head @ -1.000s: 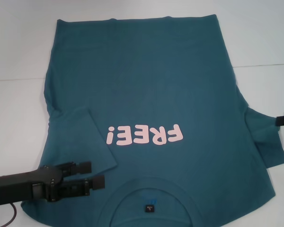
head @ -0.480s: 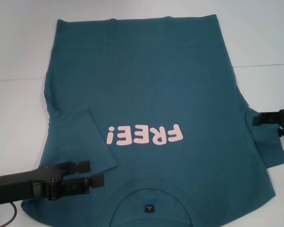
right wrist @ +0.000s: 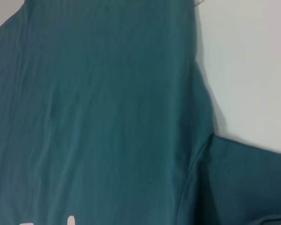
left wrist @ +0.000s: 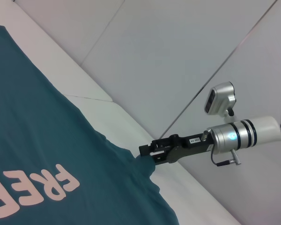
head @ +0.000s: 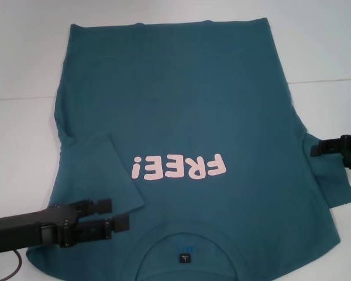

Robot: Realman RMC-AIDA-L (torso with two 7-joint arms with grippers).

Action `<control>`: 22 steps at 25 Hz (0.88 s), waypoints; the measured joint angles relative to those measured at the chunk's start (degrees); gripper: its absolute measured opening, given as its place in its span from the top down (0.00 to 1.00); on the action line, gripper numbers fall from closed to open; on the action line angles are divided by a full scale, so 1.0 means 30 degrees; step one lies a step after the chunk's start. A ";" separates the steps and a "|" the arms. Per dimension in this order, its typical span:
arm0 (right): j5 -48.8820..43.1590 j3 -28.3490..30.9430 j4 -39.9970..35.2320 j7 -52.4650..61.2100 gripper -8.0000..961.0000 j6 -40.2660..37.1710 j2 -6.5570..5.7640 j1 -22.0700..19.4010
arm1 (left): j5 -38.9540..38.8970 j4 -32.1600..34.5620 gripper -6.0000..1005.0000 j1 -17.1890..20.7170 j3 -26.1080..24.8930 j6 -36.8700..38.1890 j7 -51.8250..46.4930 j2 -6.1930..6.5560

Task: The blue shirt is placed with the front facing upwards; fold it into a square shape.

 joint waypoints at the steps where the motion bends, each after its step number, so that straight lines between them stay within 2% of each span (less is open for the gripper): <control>1: -0.0003 -0.0022 -0.0002 0.0008 0.16 -0.0002 -0.0001 0.0012 | 0.0000 -0.0001 0.06 -0.0006 0.0001 0.0002 -0.0020 0.0000; 4: -0.0022 -0.0039 -0.0007 0.0082 0.16 -0.0078 -0.0029 0.0033 | 0.0000 -0.0001 0.06 -0.0043 0.0008 0.0005 -0.0065 0.0005; 9: -0.0011 -0.0041 -0.0027 0.0151 0.40 -0.0441 -0.0216 0.0032 | 0.0000 0.0001 0.06 -0.0104 0.0011 0.0015 -0.0094 0.0025; 12: -0.0027 -0.0040 -0.0167 0.0224 0.62 -0.0628 -0.0248 0.0021 | 0.0000 0.0001 0.06 -0.0152 0.0010 0.0019 -0.0101 0.0029; 17: -0.0136 -0.0042 -0.0286 0.0280 0.87 -0.0706 -0.0248 -0.0022 | 0.0000 0.0001 0.06 -0.0171 0.0011 0.0019 -0.0109 0.0030; 22: -0.0168 -0.0097 -0.0678 0.0378 0.92 -0.1053 -0.0373 -0.0257 | 0.0000 0.0001 0.06 -0.0159 0.0011 0.0019 -0.0132 0.0031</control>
